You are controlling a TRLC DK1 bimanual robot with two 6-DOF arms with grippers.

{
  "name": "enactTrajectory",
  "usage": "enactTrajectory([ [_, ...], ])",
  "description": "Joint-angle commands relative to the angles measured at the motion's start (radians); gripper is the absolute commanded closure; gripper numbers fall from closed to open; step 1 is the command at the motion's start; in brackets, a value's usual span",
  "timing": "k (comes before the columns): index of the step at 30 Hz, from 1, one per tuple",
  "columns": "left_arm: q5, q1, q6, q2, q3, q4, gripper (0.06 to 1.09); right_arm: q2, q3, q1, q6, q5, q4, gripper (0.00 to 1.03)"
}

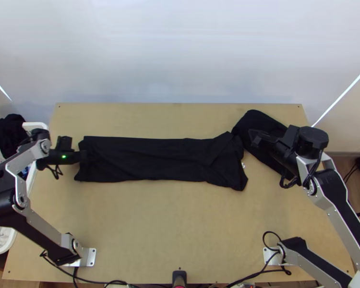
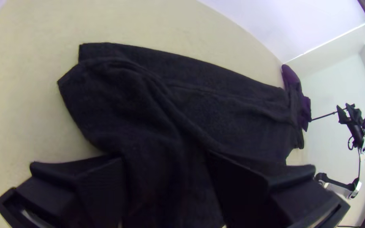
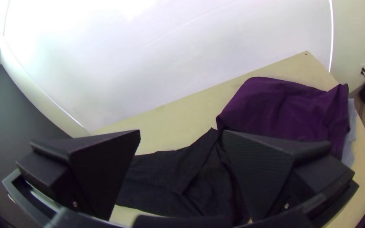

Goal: Fold the t-shirt

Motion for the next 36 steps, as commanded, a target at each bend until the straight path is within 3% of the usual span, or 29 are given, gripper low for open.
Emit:
enactTrajectory([
  [1, -0.047, -0.032, -0.120, -0.045, -0.002, 0.089, 1.05, -0.020, 0.012, -0.024, 0.002, 0.003, -0.016, 0.12],
  [8, -0.073, 0.220, -0.078, -0.018, 0.092, 0.030, 1.05, -0.040, -0.007, -0.058, -0.001, 0.001, -0.028, 0.12],
  [14, -0.078, 0.456, 0.058, 0.028, 0.287, -0.159, 1.05, -0.046, -0.017, -0.058, 0.007, 0.001, -0.027, 0.12],
  [18, -0.106, 0.491, 0.092, 0.049, 0.406, -0.329, 1.05, -0.043, -0.022, -0.052, 0.025, 0.001, -0.018, 0.12],
  [21, -0.107, 0.407, 0.072, -0.048, 0.382, -0.398, 1.05, -0.040, -0.024, -0.041, 0.041, 0.001, -0.016, 0.12],
  [27, -0.109, 0.086, -0.095, -0.241, 0.360, -0.521, 1.05, -0.038, -0.020, -0.033, 0.056, 0.001, -0.015, 0.12],
  [36, -0.159, -0.446, -0.400, -0.241, 0.498, -0.483, 1.05, -0.043, -0.024, -0.030, 0.084, 0.003, -0.015, 0.12],
])
